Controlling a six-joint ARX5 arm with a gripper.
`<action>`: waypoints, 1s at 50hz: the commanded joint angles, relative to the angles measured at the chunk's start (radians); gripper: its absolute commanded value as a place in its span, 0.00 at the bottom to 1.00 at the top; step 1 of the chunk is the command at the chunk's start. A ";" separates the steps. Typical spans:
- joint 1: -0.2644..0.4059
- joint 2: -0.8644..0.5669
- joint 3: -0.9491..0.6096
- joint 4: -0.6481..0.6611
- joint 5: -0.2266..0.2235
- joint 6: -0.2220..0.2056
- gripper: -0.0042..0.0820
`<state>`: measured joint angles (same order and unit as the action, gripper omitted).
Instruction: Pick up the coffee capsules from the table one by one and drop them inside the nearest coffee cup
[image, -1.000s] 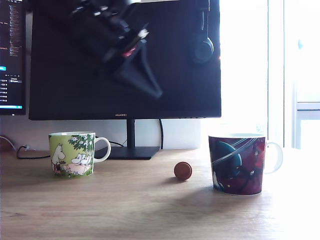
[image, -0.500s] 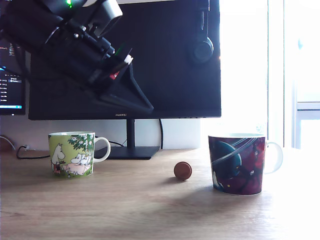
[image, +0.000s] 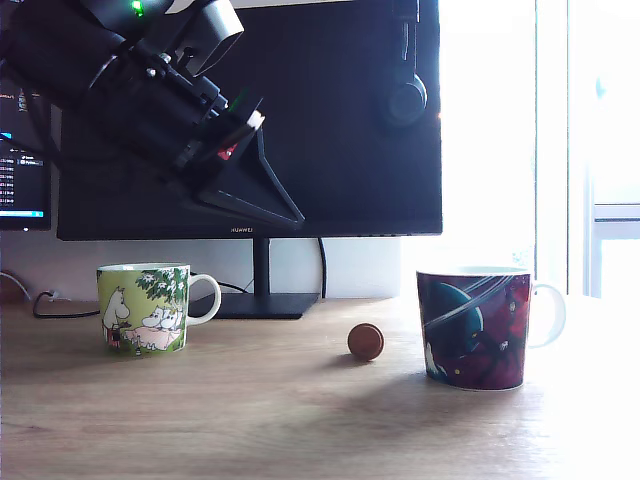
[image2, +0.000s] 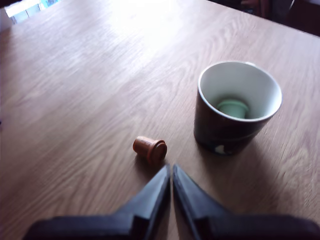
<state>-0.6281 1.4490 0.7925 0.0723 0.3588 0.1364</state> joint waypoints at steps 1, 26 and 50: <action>0.000 0.023 -0.006 0.018 0.012 0.025 0.03; 0.062 0.220 0.000 0.266 0.211 0.129 0.03; 0.069 0.385 0.273 0.057 0.245 0.176 0.03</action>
<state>-0.5556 1.8149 1.0237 0.1593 0.6018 0.2970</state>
